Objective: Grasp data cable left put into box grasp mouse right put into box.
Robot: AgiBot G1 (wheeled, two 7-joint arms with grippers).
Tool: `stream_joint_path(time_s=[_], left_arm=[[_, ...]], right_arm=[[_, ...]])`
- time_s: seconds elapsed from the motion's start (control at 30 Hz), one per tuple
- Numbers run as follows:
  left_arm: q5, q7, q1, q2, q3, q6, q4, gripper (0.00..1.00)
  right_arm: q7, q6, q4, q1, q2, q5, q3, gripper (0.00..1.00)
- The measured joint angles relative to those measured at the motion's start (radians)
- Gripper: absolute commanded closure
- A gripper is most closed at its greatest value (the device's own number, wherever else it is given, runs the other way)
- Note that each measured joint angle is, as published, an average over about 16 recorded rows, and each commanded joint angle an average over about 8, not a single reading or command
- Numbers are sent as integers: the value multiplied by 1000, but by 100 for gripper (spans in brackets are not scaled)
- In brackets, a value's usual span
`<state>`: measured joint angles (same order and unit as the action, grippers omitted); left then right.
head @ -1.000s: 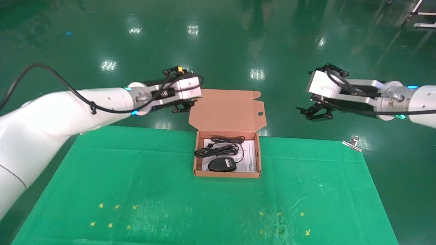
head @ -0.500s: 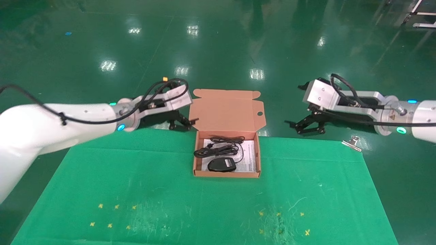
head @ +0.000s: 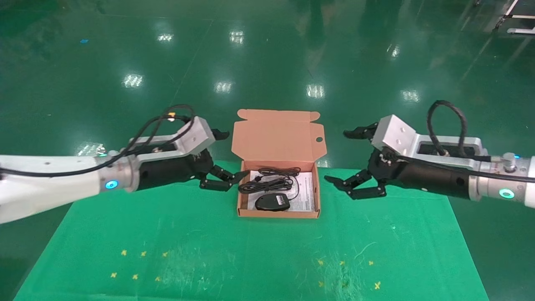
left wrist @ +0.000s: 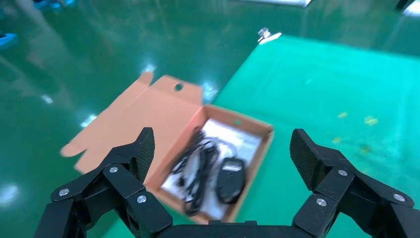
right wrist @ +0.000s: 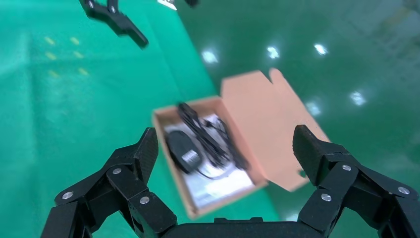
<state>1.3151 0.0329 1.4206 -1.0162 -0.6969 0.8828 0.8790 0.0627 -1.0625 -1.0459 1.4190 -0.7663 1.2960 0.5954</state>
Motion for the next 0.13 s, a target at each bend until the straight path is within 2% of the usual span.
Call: stream_joint_path(time_s=[0.13], left_arm=[[-31, 8, -18, 21, 22, 32, 21, 0]], right_arm=[[6, -22, -12, -18, 8, -29, -16, 0]])
